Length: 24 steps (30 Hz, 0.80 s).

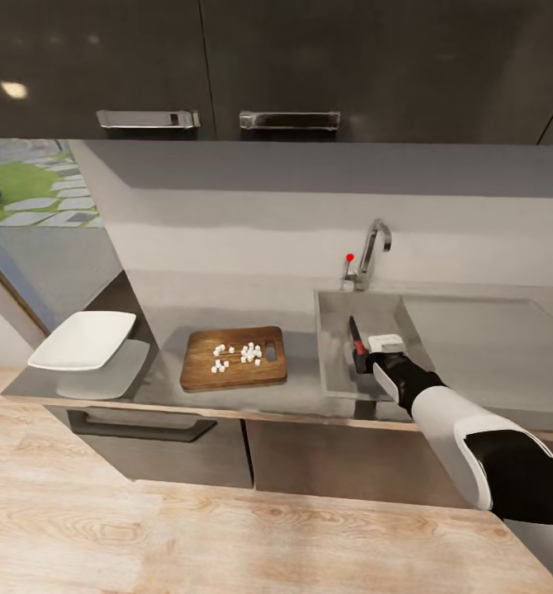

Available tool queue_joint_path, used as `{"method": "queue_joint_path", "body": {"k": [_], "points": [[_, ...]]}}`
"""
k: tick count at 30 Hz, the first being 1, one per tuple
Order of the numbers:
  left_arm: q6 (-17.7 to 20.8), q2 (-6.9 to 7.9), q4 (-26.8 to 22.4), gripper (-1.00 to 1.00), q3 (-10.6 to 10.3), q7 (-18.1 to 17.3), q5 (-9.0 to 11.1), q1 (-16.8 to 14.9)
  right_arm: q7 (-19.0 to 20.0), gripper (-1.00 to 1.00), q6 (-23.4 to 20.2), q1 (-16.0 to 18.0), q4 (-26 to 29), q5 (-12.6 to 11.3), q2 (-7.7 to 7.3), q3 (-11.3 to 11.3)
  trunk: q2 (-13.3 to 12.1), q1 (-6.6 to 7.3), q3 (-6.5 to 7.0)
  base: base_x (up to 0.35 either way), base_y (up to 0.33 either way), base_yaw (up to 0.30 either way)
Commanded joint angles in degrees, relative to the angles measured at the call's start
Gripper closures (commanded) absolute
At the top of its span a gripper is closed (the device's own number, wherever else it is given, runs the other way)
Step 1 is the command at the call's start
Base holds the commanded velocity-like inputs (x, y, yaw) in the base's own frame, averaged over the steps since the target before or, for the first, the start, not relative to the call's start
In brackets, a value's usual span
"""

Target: In the kitchen, take the Vidalia onion out of the sink, dice it on the chopping board with the paring knife, put the diced onion into the bowl on the countertop, then place both the paring knife and the chopping board into the sink.

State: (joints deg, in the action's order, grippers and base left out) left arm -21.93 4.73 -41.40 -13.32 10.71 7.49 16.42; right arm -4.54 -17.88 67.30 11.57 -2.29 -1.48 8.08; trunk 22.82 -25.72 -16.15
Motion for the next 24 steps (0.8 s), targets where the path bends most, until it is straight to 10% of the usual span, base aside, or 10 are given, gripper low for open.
{"method": "queue_joint_path", "body": {"k": [1,24], "points": [[-0.1,0.11,-0.1,-1.00,-0.5,0.5,0.6,0.0,-0.2,1.00,-0.3,0.0,0.0,-0.3,0.06,0.4,0.1,-0.06,-0.09,0.258,0.137,0.000],[-0.1,0.15,-0.1,-1.00,-0.5,0.5,0.6,0.0,-0.2,1.00,1.9,0.0,-5.8,-0.3,1.15,0.4,0.1,-0.06,-0.09,0.066,0.040,0.000]]}}
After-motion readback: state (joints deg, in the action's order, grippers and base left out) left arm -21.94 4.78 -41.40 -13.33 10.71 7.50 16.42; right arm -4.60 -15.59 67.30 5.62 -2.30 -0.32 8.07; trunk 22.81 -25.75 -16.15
